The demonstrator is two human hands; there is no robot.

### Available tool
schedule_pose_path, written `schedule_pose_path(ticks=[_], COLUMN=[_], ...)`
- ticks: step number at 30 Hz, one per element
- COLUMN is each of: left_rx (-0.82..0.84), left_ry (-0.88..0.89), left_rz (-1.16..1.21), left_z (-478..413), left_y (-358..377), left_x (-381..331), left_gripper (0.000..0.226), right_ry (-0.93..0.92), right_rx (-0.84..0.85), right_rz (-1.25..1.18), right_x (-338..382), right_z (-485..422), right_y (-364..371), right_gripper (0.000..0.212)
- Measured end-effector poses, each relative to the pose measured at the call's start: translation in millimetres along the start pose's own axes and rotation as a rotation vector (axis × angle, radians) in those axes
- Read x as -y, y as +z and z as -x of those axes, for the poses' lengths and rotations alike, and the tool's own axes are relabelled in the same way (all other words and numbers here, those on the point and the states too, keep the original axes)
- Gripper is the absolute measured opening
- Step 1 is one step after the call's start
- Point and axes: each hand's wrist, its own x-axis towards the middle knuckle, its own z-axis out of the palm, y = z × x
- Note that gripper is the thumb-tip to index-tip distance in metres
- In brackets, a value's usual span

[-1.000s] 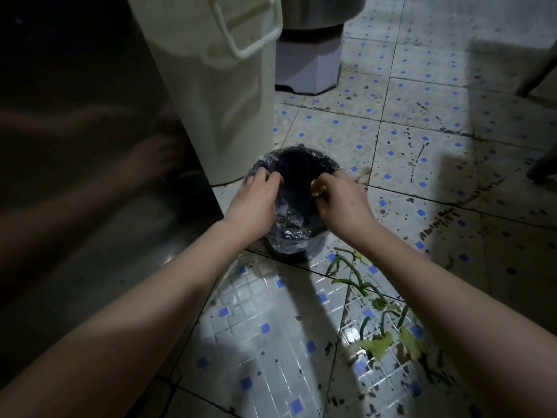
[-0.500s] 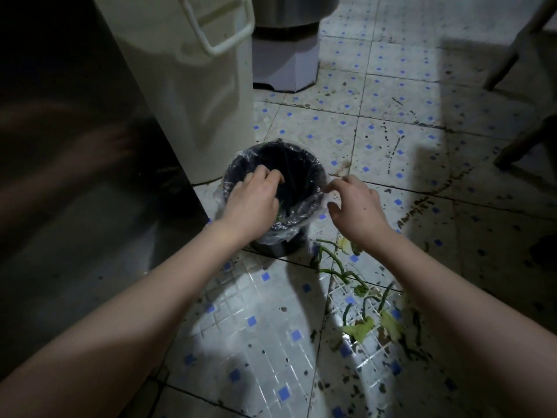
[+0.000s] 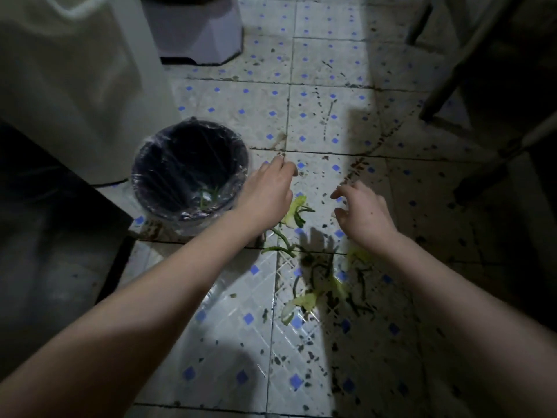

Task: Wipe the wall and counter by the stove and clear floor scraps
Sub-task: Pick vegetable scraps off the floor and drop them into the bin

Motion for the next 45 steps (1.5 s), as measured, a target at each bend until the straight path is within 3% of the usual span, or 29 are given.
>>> schedule_pose_path(ticks=[18,23,32,39,45], left_rx=[0.326,0.446,0.443,0.457,0.523], left_ry=[-0.147,-0.156,-0.053,0.012,0.011], left_rz=[-0.079,-0.082,0.098,0.136,0.049], left_z=[24.7,28.3,25.1,26.6,27.3], left_y=[117.7,135.6,149.8,148.8,149.5], left_x=[50.8,57.0,54.8,56.9,53.5], left_gripper=[0.034,0.047,0.061,0.027,0.02], right_ry=[0.055,0.049,0.058,0.043,0.015], right_rx=[0.195,0.231,0.251,0.262,0.285], right_rz=[-0.069,-0.083,-0.079,-0.051,-0.064], right_x=[-39.5,-40.6,-42.3,-38.7,-30.6], right_z=[-10.0,-9.2,-12.9,-14.4,-11.9], right_y=[84.7,99.3,108.1,111.7,114.7], right_gripper=[0.032,0.031,0.026,0.026,0.023])
